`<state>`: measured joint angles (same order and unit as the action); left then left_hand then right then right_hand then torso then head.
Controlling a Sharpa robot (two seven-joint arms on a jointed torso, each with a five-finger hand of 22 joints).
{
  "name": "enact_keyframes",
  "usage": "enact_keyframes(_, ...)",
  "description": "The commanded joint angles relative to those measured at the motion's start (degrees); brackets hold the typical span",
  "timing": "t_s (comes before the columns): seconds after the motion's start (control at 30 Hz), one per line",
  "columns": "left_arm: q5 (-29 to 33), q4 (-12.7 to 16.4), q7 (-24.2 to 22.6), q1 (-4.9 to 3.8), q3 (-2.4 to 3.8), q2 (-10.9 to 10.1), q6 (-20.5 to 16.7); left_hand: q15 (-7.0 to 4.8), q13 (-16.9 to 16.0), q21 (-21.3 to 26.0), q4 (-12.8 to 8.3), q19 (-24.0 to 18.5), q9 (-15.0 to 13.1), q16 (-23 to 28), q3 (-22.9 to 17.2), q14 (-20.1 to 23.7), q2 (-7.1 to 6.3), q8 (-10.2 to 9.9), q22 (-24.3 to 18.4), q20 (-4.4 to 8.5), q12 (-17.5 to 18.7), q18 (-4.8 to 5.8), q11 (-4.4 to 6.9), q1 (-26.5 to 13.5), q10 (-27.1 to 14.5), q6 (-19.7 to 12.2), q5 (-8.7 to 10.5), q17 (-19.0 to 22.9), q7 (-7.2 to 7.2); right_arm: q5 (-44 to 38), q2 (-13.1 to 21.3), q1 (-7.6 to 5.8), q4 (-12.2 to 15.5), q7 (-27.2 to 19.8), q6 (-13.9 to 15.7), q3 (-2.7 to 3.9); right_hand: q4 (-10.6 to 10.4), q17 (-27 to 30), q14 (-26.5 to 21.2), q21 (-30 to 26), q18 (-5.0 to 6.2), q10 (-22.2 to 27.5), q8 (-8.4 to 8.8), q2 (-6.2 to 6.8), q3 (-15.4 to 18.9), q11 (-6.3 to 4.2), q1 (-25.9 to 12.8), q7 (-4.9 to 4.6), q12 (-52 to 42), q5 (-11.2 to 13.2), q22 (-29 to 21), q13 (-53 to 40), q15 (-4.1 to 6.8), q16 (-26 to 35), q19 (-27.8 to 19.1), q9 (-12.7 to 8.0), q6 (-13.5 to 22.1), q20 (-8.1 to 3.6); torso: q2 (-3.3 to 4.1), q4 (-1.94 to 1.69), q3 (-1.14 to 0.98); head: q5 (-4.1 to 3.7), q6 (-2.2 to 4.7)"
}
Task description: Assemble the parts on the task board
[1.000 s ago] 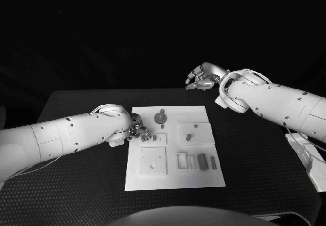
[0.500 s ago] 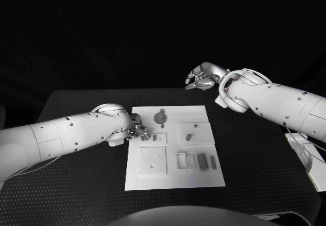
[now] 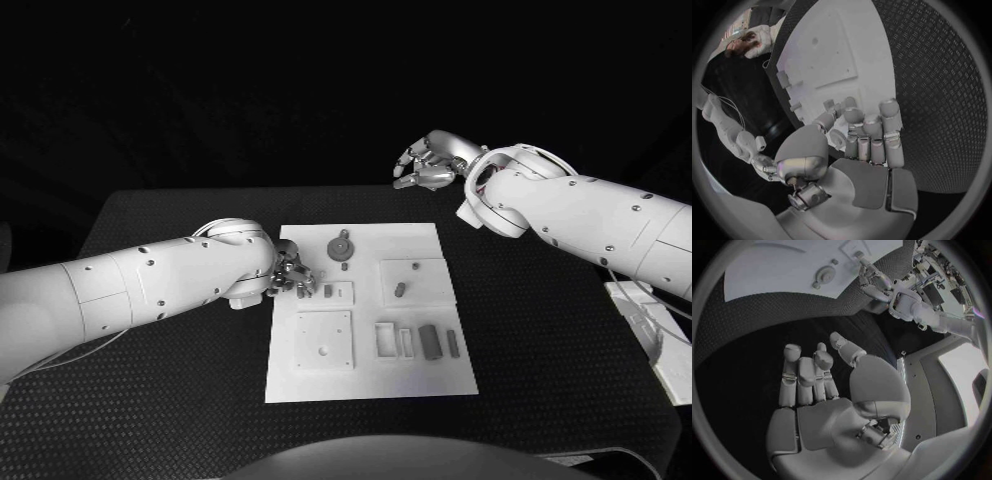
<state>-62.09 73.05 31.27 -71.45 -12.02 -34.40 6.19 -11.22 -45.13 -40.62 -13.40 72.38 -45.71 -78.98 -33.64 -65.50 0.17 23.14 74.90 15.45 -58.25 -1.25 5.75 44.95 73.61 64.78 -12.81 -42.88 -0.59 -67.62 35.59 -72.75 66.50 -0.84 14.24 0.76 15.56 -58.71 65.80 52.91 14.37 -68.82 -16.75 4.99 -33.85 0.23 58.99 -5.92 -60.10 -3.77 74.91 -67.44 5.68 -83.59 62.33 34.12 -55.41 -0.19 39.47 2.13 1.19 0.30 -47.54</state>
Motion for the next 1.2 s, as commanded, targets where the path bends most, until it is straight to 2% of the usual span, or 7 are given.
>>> enact_keyframes(0.03, -0.16, 0.00, -0.48, 0.04, -0.03, 0.05, 1.69, -0.30, 0.02, -0.28, -2.29, 0.38, -0.08, -0.29, -1.93, -0.11, 3.13, 0.38, 1.04, 0.30, -0.12, -1.63, 0.13, 3.42, 0.35, 0.30, -0.28, -0.07, 0.13, -0.02, -0.03, 0.04, 0.04, -0.30, -0.65, 0.03, -0.23, 0.01, -0.13, -0.28, 0.63, 0.29, 0.37, 0.01, -0.06, -0.14, -0.52, -0.55, 0.15, -0.11, 0.97, -0.09, 0.16, 0.07, 0.23, 0.10, -0.12, -0.08, 0.00, 0.01, 0.00, 0.03, -0.02)
enact_keyframes(0.3, -0.16, 0.18, -0.17, 0.04, -0.03, 0.07, 3.33, -0.28, 0.03, -0.32, -2.38, 0.39, -0.11, -0.31, -1.95, -0.13, 3.22, 0.42, 1.05, 0.27, -0.12, -1.59, 0.14, 3.56, 0.39, 0.36, -0.33, -0.08, 0.15, -0.02, -0.04, 0.04, 0.04, -0.29, -0.65, 0.03, -0.23, 0.00, -0.12, -0.28, 0.63, 0.29, 0.38, 0.00, -0.05, -0.14, -0.54, -0.55, 0.14, -0.11, 0.97, -0.09, 0.16, 0.06, 0.23, 0.12, -0.12, -0.08, 0.02, 0.03, -0.03, 0.04, -0.21)
enact_keyframes(0.9, -0.16, -0.22, 0.22, 0.04, -0.05, 0.30, 2.49, -0.24, 0.07, -0.37, -2.31, 0.35, -0.14, -0.29, -1.72, -0.11, 3.36, 0.43, 1.02, 0.16, -0.07, -1.44, 0.10, 3.50, 0.39, 0.33, 0.20, -0.07, 0.11, -0.02, -0.01, 0.04, 0.07, -0.31, -0.64, 0.03, -0.24, 0.06, -0.17, -0.29, 0.63, 0.29, 0.41, 0.00, -0.06, -0.13, -0.55, -0.55, 0.15, -0.12, 0.97, -0.09, 0.16, 0.08, 0.23, 0.17, -0.12, -0.07, 0.03, 0.06, -0.02, 0.00, -0.19)
enact_keyframes(1.07, -0.16, -0.71, 0.29, 0.09, -0.06, 0.60, 2.23, -0.22, 0.12, -0.31, -1.55, 0.29, -0.13, -0.16, -1.20, -0.01, 2.96, 0.34, 0.93, 0.15, 0.03, -1.38, 0.02, 2.75, 0.28, 0.12, 1.20, -0.01, 0.03, -0.02, 0.01, 0.04, 0.12, -0.29, -0.62, 0.03, -0.25, 0.09, -0.20, -0.29, 0.63, 0.29, 0.42, -0.01, -0.06, -0.13, -0.55, -0.55, 0.15, -0.12, 0.97, -0.09, 0.16, 0.08, 0.23, 0.18, -0.12, -0.07, 0.03, 0.07, -0.02, -0.03, -0.18)
enact_keyframes(1.2, -0.16, -0.86, 0.21, 0.13, -0.07, 0.71, 2.16, -0.25, 0.14, -0.19, 0.17, 0.24, -0.14, -0.06, -0.40, 0.02, 1.32, 0.28, 0.82, 0.25, 0.10, -1.43, 0.02, 1.39, 0.21, -0.05, 4.37, 0.05, 0.03, -0.02, 0.07, 0.04, 0.12, -0.28, -0.62, 0.03, -0.25, 0.07, -0.18, -0.29, 0.63, 0.29, 0.43, 0.00, -0.05, -0.13, -0.56, -0.55, 0.15, -0.12, 0.97, -0.09, 0.16, 0.08, 0.23, 0.19, -0.12, -0.07, 0.02, 0.08, -0.01, -0.10, -0.21)
